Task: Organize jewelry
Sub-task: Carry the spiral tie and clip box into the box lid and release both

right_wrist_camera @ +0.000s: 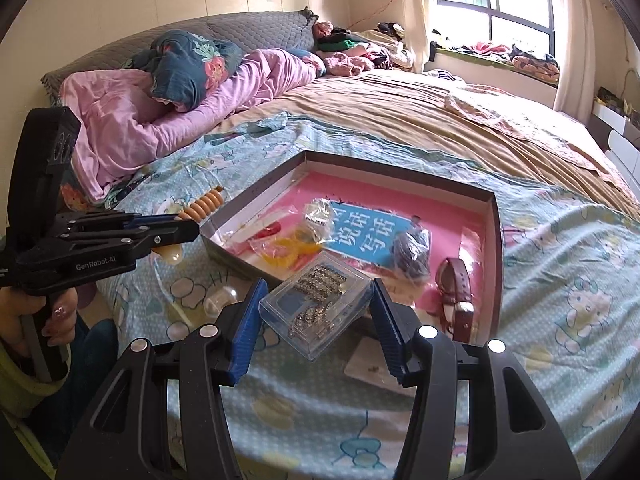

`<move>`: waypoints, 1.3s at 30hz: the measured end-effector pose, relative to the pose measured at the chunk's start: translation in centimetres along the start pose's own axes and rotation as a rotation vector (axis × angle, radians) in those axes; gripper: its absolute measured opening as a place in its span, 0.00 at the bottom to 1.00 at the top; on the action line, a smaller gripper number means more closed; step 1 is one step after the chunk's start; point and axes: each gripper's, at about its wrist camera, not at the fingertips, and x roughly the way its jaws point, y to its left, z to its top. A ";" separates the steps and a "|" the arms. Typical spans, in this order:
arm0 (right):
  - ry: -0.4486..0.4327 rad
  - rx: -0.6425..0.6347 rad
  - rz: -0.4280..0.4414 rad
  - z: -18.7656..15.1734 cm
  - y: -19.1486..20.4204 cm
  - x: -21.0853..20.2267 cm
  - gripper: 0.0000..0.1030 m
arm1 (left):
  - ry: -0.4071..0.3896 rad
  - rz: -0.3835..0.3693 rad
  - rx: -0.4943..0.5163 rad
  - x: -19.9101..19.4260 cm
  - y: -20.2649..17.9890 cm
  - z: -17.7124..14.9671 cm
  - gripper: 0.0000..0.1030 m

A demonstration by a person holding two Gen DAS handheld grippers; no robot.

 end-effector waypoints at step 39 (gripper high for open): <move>0.039 0.041 -0.072 2.9 -2.0 5.5 0.49 | 0.092 -0.063 0.002 7.4 1.1 4.6 0.11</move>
